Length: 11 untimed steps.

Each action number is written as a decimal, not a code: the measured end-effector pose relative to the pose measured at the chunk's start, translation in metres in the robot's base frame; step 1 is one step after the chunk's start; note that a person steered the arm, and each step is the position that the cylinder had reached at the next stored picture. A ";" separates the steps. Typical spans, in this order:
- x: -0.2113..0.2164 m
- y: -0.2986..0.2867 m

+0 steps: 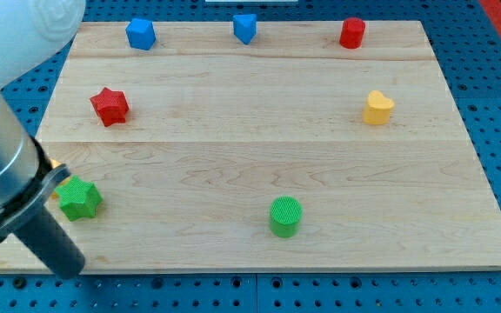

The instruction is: Move green star closer to the green circle

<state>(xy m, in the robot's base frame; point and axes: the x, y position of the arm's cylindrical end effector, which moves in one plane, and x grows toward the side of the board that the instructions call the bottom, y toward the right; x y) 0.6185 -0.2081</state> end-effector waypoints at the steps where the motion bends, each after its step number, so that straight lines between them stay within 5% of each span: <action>1: -0.012 -0.052; 3: -0.060 -0.063; 11: -0.112 0.215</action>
